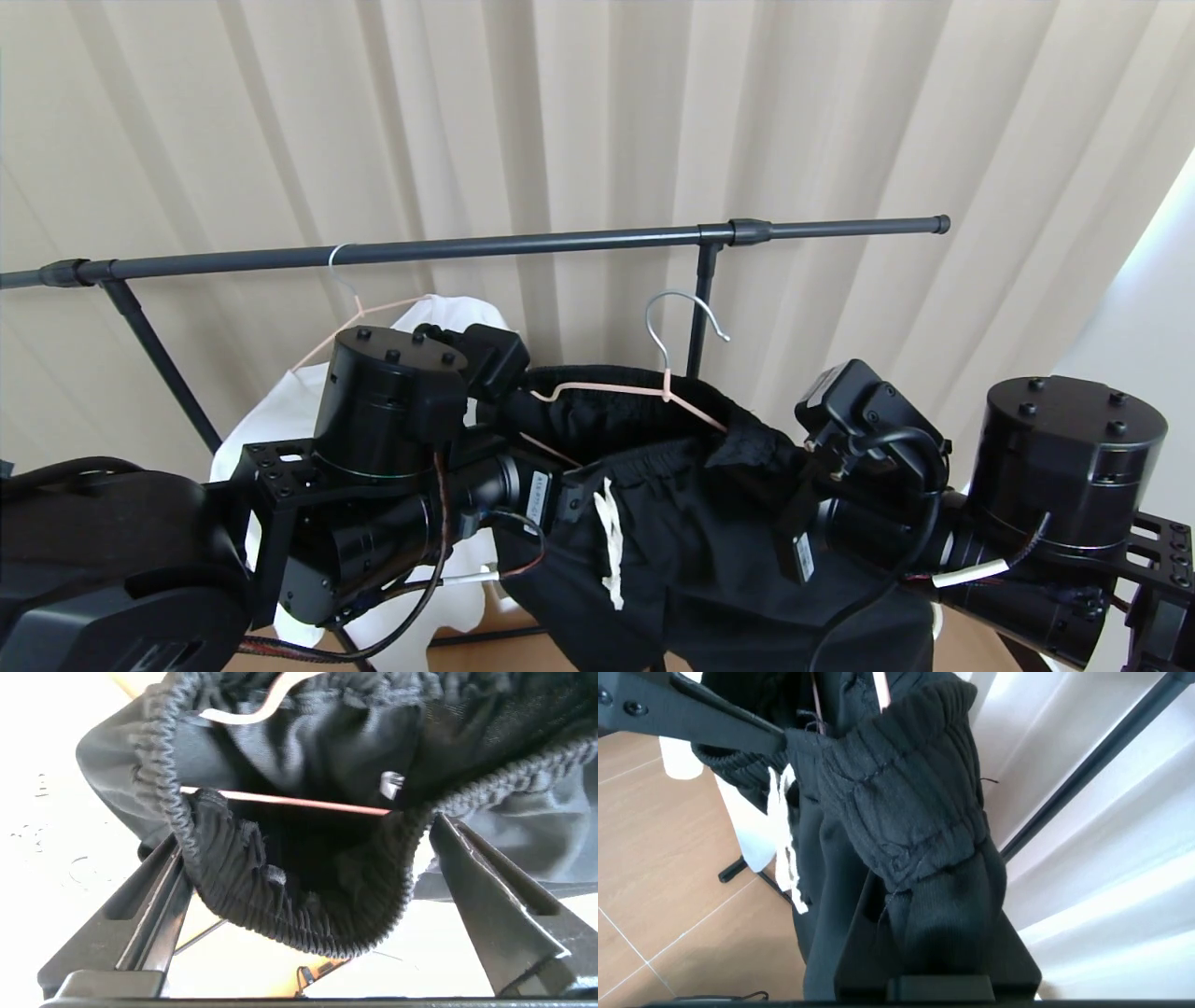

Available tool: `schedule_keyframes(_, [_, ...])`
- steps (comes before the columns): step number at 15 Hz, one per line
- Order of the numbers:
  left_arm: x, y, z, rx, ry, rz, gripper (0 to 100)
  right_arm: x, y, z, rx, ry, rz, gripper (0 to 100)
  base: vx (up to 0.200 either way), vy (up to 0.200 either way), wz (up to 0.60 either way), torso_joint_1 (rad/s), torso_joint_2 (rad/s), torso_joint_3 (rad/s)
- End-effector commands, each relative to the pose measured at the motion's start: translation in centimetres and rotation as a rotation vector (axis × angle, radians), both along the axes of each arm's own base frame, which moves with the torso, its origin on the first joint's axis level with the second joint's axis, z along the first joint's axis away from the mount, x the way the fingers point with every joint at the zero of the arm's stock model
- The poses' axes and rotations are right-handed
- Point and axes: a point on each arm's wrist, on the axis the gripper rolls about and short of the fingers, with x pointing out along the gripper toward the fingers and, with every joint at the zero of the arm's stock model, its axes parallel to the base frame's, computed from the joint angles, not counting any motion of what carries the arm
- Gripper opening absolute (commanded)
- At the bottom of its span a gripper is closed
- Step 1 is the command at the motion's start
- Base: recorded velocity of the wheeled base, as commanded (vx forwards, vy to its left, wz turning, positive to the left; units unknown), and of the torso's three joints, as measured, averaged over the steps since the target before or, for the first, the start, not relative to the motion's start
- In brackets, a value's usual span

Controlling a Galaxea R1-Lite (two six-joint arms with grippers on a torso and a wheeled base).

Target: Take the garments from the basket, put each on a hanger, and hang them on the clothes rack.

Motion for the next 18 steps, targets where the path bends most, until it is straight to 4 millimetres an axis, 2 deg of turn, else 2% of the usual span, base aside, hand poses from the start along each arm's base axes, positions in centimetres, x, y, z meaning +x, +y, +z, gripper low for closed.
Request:
schedule_keyframes(1, [-0.1,0.3,0.4,-0.003,-0.012,0.003,100,0.0,0.0,0.0,0.0,-0.001,0.0,0,0.0,0.0,0.0,0.0,0.0,0.0])
schedule_keyframes(11, [-0.5,1.1,0.9,0.077,-0.067,0.048,100,0.3,-0.4,0.0,0.002,0.003,-0.005,0,0.0,0.0,0.0,0.0,0.0,0.0])
schedule_keyframes(15, [-2.8,5.8,5.0,0.093,-0.235,0.033,100,1.3,-1.8,-0.2,0.024,0.027,0.042,0,0.0,0.0,0.0,0.0,0.0,0.0])
schedule_keyframes(18, [-4.2,8.1,6.9,0.053,-0.241,-0.047,100,1.6,-2.9,0.1,0.052,0.034,0.095,0,0.0,0.0,0.0,0.0,0.0,0.0])
